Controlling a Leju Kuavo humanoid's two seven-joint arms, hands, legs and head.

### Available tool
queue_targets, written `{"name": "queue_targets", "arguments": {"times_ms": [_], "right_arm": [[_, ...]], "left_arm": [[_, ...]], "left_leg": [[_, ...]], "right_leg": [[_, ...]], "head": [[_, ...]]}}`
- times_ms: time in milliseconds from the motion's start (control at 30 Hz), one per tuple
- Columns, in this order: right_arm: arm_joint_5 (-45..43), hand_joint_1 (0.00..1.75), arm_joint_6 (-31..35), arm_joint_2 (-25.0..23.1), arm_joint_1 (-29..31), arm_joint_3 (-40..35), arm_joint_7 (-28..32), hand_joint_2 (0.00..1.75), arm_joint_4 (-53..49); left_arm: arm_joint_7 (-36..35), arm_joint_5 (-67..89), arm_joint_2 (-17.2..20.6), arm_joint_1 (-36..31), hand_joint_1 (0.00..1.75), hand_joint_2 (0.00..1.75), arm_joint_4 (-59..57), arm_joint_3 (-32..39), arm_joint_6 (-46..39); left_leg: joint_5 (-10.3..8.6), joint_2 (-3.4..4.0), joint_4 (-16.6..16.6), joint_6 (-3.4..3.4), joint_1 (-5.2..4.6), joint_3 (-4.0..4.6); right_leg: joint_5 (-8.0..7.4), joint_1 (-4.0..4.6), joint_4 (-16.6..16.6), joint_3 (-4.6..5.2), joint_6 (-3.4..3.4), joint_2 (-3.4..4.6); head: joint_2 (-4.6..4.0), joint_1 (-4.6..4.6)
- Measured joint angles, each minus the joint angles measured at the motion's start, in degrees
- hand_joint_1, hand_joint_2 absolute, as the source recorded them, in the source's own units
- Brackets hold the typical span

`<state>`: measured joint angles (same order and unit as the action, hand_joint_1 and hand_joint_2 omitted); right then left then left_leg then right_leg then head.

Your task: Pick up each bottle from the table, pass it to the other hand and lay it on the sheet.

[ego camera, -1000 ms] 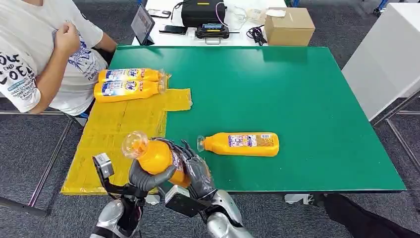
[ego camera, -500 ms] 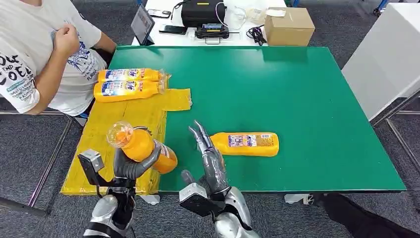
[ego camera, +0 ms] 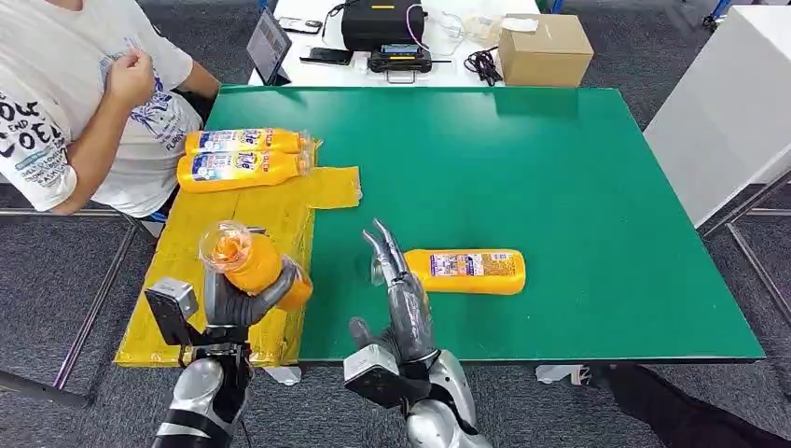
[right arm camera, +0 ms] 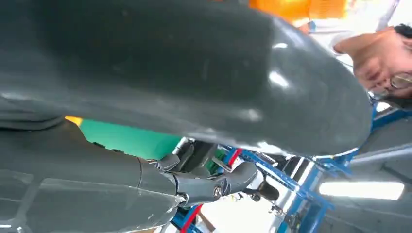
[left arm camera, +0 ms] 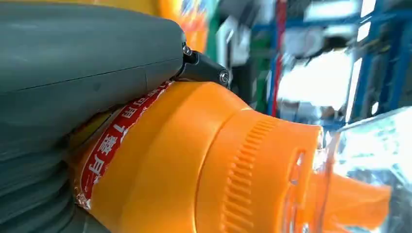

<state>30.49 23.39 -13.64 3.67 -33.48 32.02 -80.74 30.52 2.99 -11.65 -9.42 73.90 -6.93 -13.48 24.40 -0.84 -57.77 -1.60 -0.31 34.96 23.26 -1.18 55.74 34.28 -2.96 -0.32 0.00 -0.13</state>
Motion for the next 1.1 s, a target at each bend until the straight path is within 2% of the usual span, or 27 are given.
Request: {"name": "queue_targets", "arguments": {"times_ms": [133, 233, 333, 467, 700, 1100], "right_arm": [[-2.62, 0.0, 0.42, 0.17, 0.07, 0.11, 1.35, 0.0, -3.41], [-4.68, 0.0, 0.37, 0.17, 0.46, 0.2, 1.55, 0.0, -5.99], [-5.83, 0.0, -0.33, 0.31, 1.21, 0.26, 1.59, 0.0, -7.36], [-6.27, 0.0, -0.94, 0.42, 1.6, 0.28, 1.88, 0.0, -8.06], [-6.29, 0.0, -1.29, 0.59, 1.76, 0.28, 2.01, 0.0, -8.39], [-6.71, 0.0, -2.27, 0.87, 1.59, 0.44, 2.08, 0.0, -9.0]], "left_arm": [[1.57, 18.49, 0.98, -4.37, 1.75, 1.75, -1.23, 0.61, -12.52], [-0.77, 36.22, 2.65, -9.41, 1.75, 1.75, -5.6, 1.38, -21.24], [-4.78, 49.44, 4.61, -14.5, 1.75, 1.75, -13.23, 1.88, -25.1], [-10.25, 64.4, 6.89, -18.82, 1.75, 1.75, -22.7, 2.73, -26.11], [-13.95, 71.39, 8.76, -21.64, 1.75, 1.75, -31.09, 3.67, -26.37], [-13.34, 66.67, 10.14, -24.46, 1.75, 1.75, -40.92, 6.27, -21.67]], "left_leg": [[-0.02, -0.02, 0.0, 0.01, 0.0, -0.01], [-0.04, -0.01, 0.0, 0.01, 0.01, -0.04], [-0.06, -0.01, 0.0, 0.02, 0.01, -0.07], [-0.06, 0.05, 0.0, 0.02, 0.01, -0.07], [-0.04, 0.03, 0.0, 0.03, 0.01, 0.0], [-0.05, 0.04, 0.0, 0.03, 0.01, -0.03]], "right_leg": [[-0.02, 0.0, 0.01, -0.02, 0.0, -0.01], [-0.03, 0.0, 0.02, -0.05, 0.0, 0.0], [-0.03, 0.0, 0.04, -0.09, 0.0, 0.0], [-0.04, 0.0, 0.05, -0.07, -0.01, 0.03], [-0.02, 0.0, 0.04, -0.02, -0.01, 0.02], [-0.03, 0.0, 0.05, -0.02, -0.01, 0.02]], "head": [[0.0, 0.02], [0.0, 0.02], [0.0, 0.04], [0.0, 0.04], [0.0, 0.02], [0.0, 0.02]]}}
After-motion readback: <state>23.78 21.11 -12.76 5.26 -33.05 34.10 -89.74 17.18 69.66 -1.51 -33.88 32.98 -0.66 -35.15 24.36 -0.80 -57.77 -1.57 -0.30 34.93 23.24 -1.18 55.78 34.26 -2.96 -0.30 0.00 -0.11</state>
